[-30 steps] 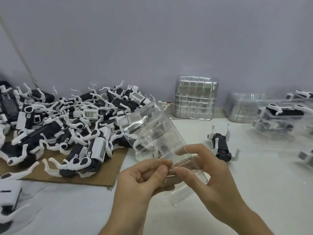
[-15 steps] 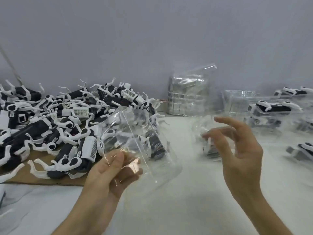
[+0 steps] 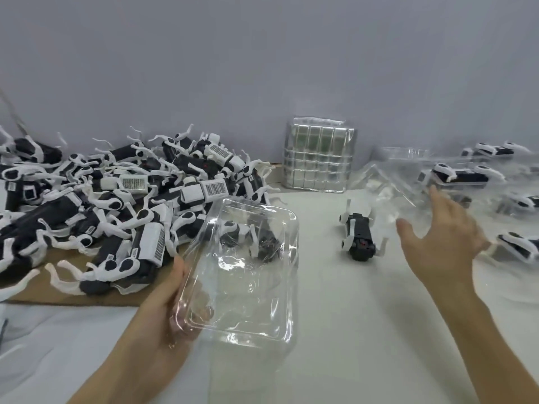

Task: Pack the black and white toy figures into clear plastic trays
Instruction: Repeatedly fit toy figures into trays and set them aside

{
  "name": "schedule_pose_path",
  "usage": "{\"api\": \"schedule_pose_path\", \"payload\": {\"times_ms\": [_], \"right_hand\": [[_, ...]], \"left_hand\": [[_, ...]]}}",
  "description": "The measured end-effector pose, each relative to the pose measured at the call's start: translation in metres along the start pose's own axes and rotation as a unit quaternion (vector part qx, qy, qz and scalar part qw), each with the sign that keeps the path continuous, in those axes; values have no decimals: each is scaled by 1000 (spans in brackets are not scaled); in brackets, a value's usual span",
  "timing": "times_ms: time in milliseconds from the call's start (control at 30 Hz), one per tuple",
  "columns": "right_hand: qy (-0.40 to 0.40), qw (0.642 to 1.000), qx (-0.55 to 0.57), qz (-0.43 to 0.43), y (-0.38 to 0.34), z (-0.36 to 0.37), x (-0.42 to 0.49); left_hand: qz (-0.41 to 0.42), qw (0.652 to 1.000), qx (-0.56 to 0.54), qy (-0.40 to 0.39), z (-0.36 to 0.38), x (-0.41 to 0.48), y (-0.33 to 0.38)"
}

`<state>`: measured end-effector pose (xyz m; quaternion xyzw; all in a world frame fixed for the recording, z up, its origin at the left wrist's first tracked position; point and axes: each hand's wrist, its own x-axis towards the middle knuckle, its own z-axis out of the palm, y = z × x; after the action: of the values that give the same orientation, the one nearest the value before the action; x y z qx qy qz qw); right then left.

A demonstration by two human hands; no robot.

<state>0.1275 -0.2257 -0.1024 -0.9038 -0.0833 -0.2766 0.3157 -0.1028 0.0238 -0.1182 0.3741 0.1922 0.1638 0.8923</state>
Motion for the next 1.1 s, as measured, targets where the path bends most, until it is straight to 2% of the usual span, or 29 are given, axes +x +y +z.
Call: {"api": "schedule_pose_path", "payload": {"times_ms": [100,167,233,400,467,667,800,1033,1100], "right_hand": [[27,987,143,-61,-10,4,-8],[10,978,204,-46,-14,5,-10],[-37,978,207,3,-12,7,-9],[-246,957,104,110,1,18,-10],[-265,949,113,129,3,20,-10],[-236,950,154,134,3,22,-8],[-230,877,346,240,-3,15,-4],[-216,792,508,259,-9,11,-6],[-201,737,567,309,-11,12,-7]], "left_hand": [[-14,999,-45,-10,-11,9,0],[-4,1000,-26,12,-15,10,-1],[-3,1000,-25,18,-16,10,-3],[-22,999,-12,25,-9,5,1],[-31,999,-7,23,-8,4,1],[-22,999,-5,48,-8,2,-4],[5,997,5,78,-12,5,-5],[-6,997,12,73,-13,4,-3],[-7,998,6,68,-11,3,-3]]}}
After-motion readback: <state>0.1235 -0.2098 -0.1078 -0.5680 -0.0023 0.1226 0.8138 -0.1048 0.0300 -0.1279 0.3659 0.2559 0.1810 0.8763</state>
